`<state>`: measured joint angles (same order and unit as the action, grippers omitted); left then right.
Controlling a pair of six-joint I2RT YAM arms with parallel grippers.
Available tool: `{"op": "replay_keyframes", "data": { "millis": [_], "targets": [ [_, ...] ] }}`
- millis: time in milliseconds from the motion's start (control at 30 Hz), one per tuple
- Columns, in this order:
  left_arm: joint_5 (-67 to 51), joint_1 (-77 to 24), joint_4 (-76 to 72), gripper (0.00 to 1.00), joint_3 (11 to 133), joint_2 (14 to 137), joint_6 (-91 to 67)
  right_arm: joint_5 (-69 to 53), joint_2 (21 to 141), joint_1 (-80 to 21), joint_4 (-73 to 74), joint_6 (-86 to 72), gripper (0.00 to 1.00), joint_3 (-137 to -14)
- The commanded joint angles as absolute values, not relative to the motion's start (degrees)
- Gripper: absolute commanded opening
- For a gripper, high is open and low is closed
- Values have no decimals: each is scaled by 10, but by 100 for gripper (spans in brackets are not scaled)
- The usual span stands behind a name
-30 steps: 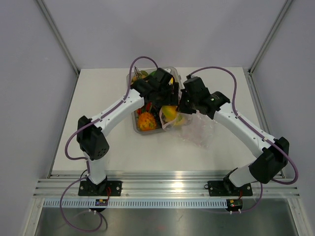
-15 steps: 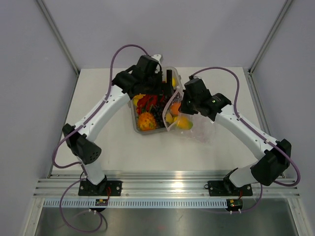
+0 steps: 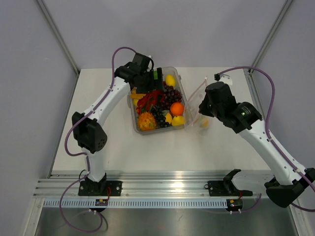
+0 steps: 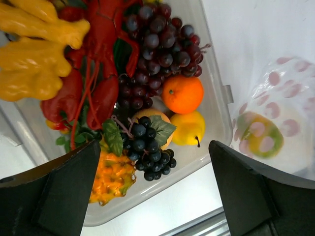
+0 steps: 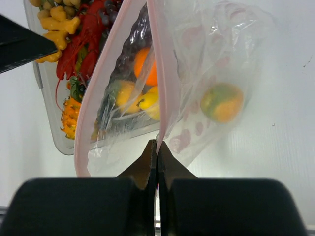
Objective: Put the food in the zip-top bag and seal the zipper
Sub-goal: Pick up the fake fruit from the bin.
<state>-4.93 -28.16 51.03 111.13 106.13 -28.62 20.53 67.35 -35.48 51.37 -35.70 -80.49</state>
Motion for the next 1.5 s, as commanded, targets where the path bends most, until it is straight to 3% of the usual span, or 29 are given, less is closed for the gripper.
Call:
{"op": "replay_keyframes", "data": {
  "millis": [0,267,800,933,1067,1200,1400,1467],
  "targets": [
    [-87,-284,500,94,1168,1122,-308,242,676,-352,533,-347,0,-825],
    [-88,-289,524,94,1317,1266,-354,230,688,-352,527,-344,0,-820],
    [-69,-288,432,90,1339,1391,-449,193,705,-352,510,-328,0,-816],
    [-75,-292,425,81,1334,1399,-454,187,707,-352,502,-327,0,-810],
    [-62,-292,413,50,1297,1361,-446,185,706,-352,500,-326,0,-803],
    [-48,-294,391,29,1244,1297,-436,182,703,-352,498,-327,0,-802],
    [-40,-301,387,9,1210,1223,-419,173,706,-352,493,-335,0,-794],
    [-39,-301,385,7,1198,1197,-411,171,708,-352,493,-337,0,-790]
  ]
}}
